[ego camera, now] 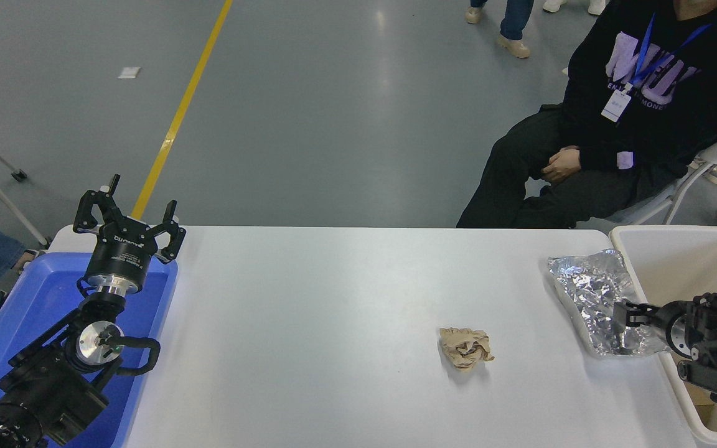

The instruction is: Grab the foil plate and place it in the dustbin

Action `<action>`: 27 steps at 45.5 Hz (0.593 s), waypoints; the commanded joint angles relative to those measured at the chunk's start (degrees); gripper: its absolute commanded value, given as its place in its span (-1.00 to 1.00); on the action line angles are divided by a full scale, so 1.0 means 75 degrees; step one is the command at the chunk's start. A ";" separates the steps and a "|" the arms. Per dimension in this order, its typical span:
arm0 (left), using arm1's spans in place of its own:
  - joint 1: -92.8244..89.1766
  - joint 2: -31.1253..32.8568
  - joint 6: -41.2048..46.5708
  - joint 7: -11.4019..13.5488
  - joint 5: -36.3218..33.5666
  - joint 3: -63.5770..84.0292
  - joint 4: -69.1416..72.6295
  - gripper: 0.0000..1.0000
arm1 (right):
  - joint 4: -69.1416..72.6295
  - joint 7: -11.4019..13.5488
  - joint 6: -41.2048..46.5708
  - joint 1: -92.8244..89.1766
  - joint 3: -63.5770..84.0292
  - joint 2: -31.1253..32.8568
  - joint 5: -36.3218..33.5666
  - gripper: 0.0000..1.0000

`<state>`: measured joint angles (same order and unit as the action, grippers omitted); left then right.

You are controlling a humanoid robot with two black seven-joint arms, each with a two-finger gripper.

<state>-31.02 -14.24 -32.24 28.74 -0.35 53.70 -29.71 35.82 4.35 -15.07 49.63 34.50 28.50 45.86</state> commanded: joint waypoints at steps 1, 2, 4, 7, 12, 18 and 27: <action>0.0000 0.0000 -0.0002 0.0000 0.0000 0.0000 0.0000 0.96 | -0.0007 0.0018 0.0029 -0.0161 -0.0638 -0.0155 -0.0056 0.99; 0.0000 0.0000 -0.0003 0.0000 0.0000 0.0000 0.0000 0.96 | -0.0007 0.0018 0.0040 -0.0161 -0.0709 -0.0167 -0.0056 0.99; 0.0011 -0.0011 -0.0002 0.0000 0.0000 0.0000 0.0000 0.96 | -0.0007 0.0018 0.0041 -0.0161 -0.0779 -0.0167 -0.0068 1.00; 0.0011 -0.0011 -0.0002 0.0000 0.0000 0.0000 0.0000 0.96 | -0.0030 0.0029 0.0041 -0.0161 -0.0803 -0.0167 -0.0068 1.00; 0.0000 0.0000 -0.0003 0.0000 0.0000 0.0000 0.0000 0.96 | -0.0136 0.0041 0.0041 -0.0289 -0.0815 -0.0155 -0.0173 0.90; 0.0011 0.0000 -0.0003 0.0000 0.0000 0.0000 0.0000 0.96 | -0.0229 0.0041 0.0041 -0.0372 -0.0745 -0.0132 -0.0338 0.77; 0.0011 0.0000 0.0009 0.0000 0.0000 0.0000 0.0000 0.96 | -0.0253 0.0041 0.0052 -0.0430 -0.0733 -0.0144 -0.0349 0.77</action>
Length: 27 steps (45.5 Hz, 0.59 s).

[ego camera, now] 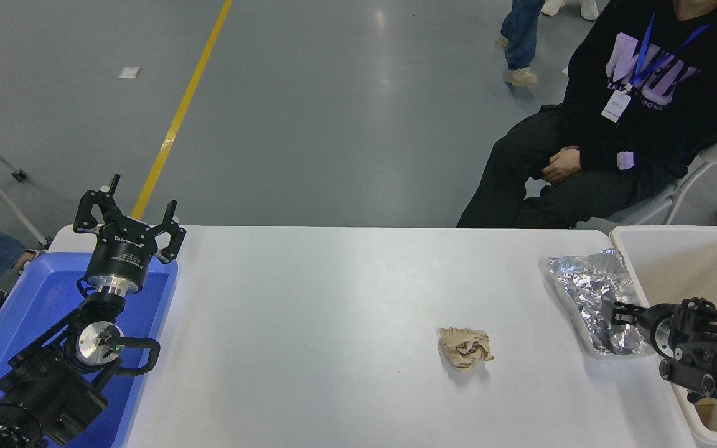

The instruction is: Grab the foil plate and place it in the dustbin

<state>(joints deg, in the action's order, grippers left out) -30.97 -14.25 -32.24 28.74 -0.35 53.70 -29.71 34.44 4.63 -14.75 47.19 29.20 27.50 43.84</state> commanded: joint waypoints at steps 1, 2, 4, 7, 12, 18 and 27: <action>0.0004 0.0002 0.0009 0.0000 -0.0001 0.0000 0.0000 0.96 | -0.0068 0.0004 -0.0001 -0.0104 -0.0038 -0.0011 -0.0079 0.77; 0.0004 0.0002 -0.0002 0.0000 -0.0001 0.0000 0.0000 0.96 | -0.0068 0.0004 -0.0002 -0.0104 -0.0050 -0.0011 -0.0079 0.77; 0.0004 0.0002 0.0009 0.0000 -0.0001 0.0000 0.0000 0.96 | -0.0068 0.0004 0.0010 -0.0127 -0.0050 -0.0011 -0.0091 0.77; 0.0004 0.0002 0.0009 0.0000 -0.0001 0.0000 0.0000 0.96 | -0.0068 0.0004 -0.0002 -0.0163 -0.0050 -0.0011 -0.0126 0.77; -0.0008 0.0002 -0.0002 0.0000 -0.0001 0.0000 0.0000 0.96 | -0.0080 0.0004 -0.0002 -0.0221 -0.0096 -0.0011 -0.0138 0.77; 0.0004 0.0002 0.0009 0.0000 -0.0001 0.0000 0.0000 0.96 | -0.0091 0.0016 -0.0002 -0.0221 -0.0108 -0.0011 -0.0313 0.62; 0.0004 0.0002 -0.0002 0.0000 -0.0001 0.0000 0.0000 0.96 | -0.0103 0.0004 0.0010 -0.0233 -0.0108 0.0001 -0.0642 0.30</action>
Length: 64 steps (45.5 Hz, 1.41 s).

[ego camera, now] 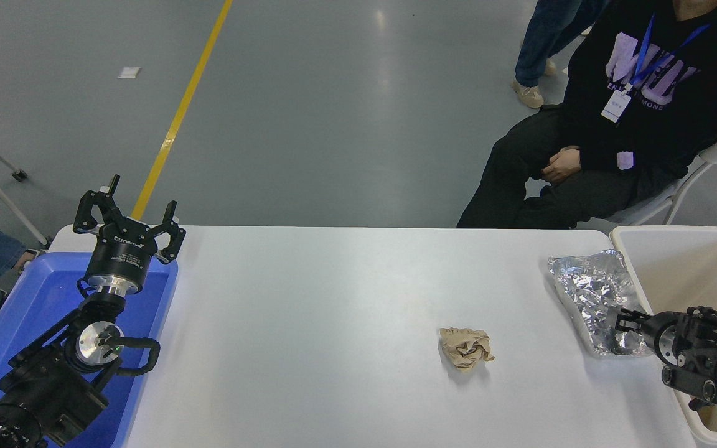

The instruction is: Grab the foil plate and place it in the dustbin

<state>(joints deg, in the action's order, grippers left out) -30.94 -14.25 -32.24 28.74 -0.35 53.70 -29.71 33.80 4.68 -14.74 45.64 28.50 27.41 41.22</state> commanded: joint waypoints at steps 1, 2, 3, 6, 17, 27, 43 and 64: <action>0.0001 0.0002 -0.0003 0.0000 0.0000 0.0000 0.0000 0.96 | -0.0019 -0.0003 0.0009 -0.0027 -0.0015 0.0014 -0.0305 0.28; 0.0001 0.0002 -0.0003 0.0000 0.0000 0.0000 0.0000 0.96 | -0.0019 0.0008 0.0009 -0.0027 -0.0015 0.0014 -0.0305 0.26; 0.0001 0.0002 0.0009 0.0000 0.0000 0.0000 0.0000 0.96 | -0.0019 -0.0003 -0.0003 -0.0027 -0.0003 0.0014 -0.0305 0.26; 0.0001 0.0002 0.0009 0.0000 0.0000 0.0000 0.0000 0.96 | -0.0019 -0.0003 0.0009 -0.0015 -0.0015 0.0025 -0.0352 0.21; 0.0001 0.0002 -0.0003 0.0000 0.0000 0.0000 0.0000 0.96 | 0.0004 -0.0003 0.0009 -0.0015 -0.0015 0.0026 -0.0352 0.15; 0.0001 -0.0009 -0.0003 0.0000 0.0000 0.0000 0.0000 0.96 | 0.0063 -0.0027 0.0009 -0.0027 -0.0015 0.0037 -0.0493 0.13; 0.0001 0.0002 -0.0003 0.0000 0.0000 0.0000 0.0000 0.96 | 0.0110 -0.0039 0.0032 -0.0085 -0.0015 0.0037 -0.0551 -0.05; 0.0001 0.0002 -0.0003 0.0000 0.0000 0.0000 0.0000 0.96 | 0.0122 -0.0050 0.0337 -0.0073 -0.0026 0.0049 -0.1008 -0.78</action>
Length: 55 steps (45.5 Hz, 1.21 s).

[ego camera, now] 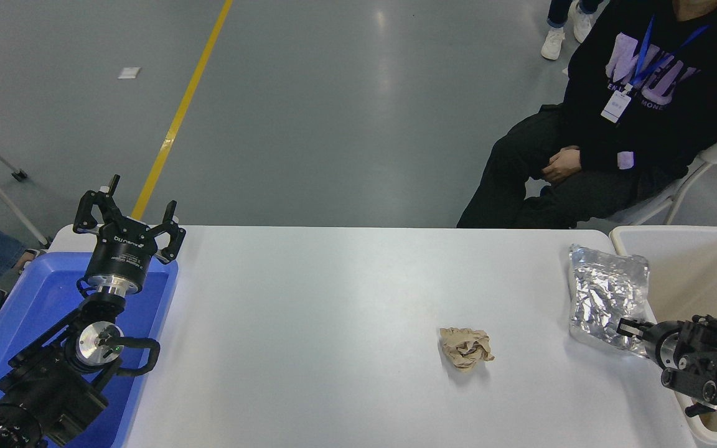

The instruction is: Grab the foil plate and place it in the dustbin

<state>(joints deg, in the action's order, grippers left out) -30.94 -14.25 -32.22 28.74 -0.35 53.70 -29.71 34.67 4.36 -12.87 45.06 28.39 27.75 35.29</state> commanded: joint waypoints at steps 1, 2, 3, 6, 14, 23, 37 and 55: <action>0.0000 0.0002 -0.0005 0.0000 0.0000 0.0000 0.0000 0.96 | 0.0006 -0.0008 0.0087 0.0004 0.0000 0.0003 -0.0217 -0.80; 0.0000 0.0002 -0.0005 0.0000 0.0000 0.0000 0.0000 0.96 | 0.0006 -0.0008 0.0087 0.0004 -0.0011 0.0003 -0.0217 -0.85; -0.0011 0.0002 -0.0005 0.0000 0.0000 0.0000 0.0000 0.96 | 0.0006 -0.0008 0.0087 0.0004 -0.0011 0.0003 -0.0217 -0.90; 0.0000 0.0002 0.0007 0.0000 0.0000 0.0000 0.0000 0.96 | 0.0017 -0.0008 0.0087 0.0004 -0.0011 0.0003 -0.0240 -0.99; 0.0000 0.0002 -0.0005 0.0000 0.0000 0.0000 0.0000 0.96 | 0.0170 -0.0195 0.0157 0.0004 -0.0011 0.0038 -0.0883 -1.00; 0.0000 0.0002 0.0007 0.0000 0.0000 -0.0011 0.0000 0.96 | 0.0170 -0.0476 0.0521 0.0074 -0.0011 0.0062 -0.1295 -1.00; 0.0000 0.0002 0.0007 0.0000 0.0000 0.0000 0.0000 0.96 | 0.0310 -0.0617 0.0533 0.0214 -0.0011 0.0073 -0.1295 -1.00; -0.0012 0.0002 0.0007 -0.0012 0.0000 -0.0012 0.0000 0.96 | 0.3143 -0.0629 0.1105 0.2063 0.0841 0.1876 -0.1388 -1.00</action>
<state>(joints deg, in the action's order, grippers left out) -30.95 -14.25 -32.19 28.73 -0.34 53.69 -29.71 43.37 -0.18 -8.71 50.18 28.70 32.40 25.28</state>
